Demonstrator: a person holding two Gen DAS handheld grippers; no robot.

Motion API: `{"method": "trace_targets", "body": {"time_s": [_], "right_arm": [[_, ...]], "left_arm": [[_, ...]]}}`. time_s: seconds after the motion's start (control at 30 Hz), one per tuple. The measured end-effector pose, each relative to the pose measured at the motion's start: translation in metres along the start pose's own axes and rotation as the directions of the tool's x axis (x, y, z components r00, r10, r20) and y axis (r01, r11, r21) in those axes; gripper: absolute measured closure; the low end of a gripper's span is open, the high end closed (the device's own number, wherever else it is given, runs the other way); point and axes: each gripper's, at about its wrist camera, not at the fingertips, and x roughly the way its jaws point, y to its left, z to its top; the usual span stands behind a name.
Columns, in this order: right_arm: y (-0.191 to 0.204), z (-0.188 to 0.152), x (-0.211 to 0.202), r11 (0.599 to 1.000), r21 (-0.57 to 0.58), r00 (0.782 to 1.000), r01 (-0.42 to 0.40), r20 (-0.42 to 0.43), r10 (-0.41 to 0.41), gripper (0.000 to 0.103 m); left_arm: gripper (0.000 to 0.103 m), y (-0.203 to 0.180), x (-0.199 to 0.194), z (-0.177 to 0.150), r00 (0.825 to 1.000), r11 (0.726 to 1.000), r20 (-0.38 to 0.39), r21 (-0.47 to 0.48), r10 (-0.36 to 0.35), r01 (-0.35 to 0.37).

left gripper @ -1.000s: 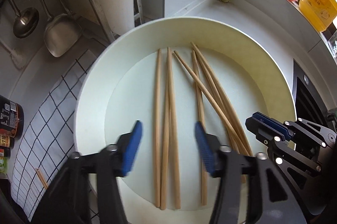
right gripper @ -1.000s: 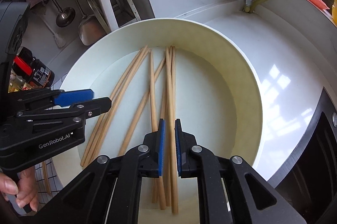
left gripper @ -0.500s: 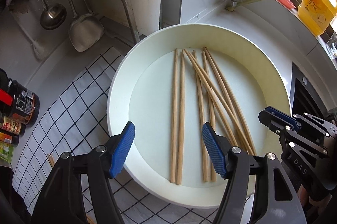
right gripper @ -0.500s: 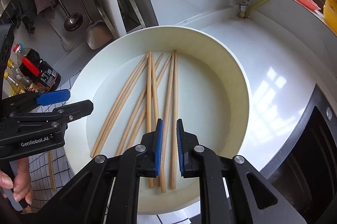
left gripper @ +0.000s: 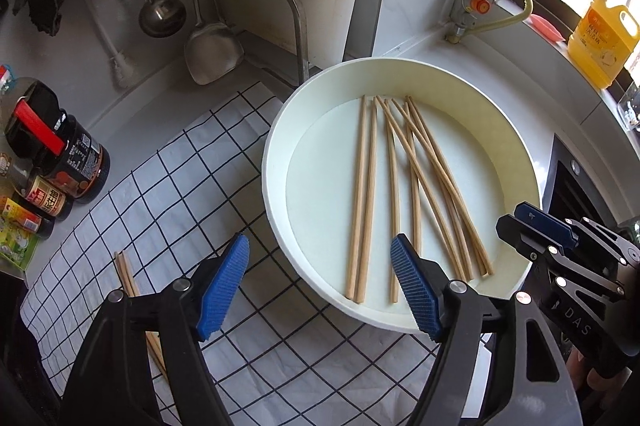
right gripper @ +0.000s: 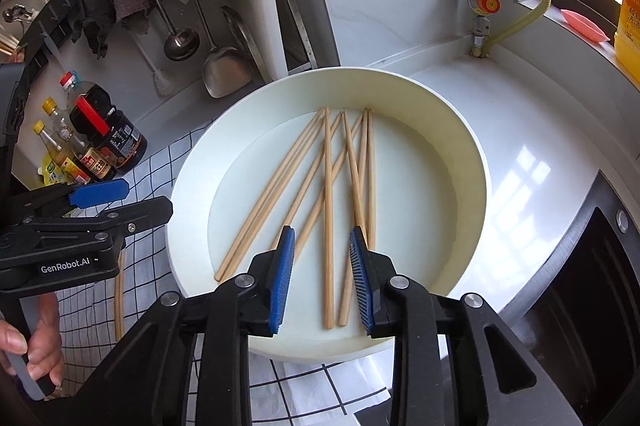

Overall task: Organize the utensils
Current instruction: 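Withdraw the right tool from the basin toward the chopsticks on the cloth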

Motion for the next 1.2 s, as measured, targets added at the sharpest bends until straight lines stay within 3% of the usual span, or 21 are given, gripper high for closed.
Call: {"method": "trace_targets", "body": {"time_s": [0.57, 1.2], "right_arm": [[0.04, -0.023, -0.024, 0.998, -0.065, 1.0, -0.022, 0.01, 0.023, 0.069], [0.093, -0.044, -0.013, 0.988, -0.138, 0.996, -0.065, -0.073, 0.055, 0.066]], "left_arm": [[0.03, 0.039, -0.03, -0.047, 1.0, 0.994, 0.01, -0.104, 0.021, -0.02], [0.03, 0.097, -0.046, -0.114, 0.997, 0.966, -0.038, -0.246, 0.067, -0.074]]}}
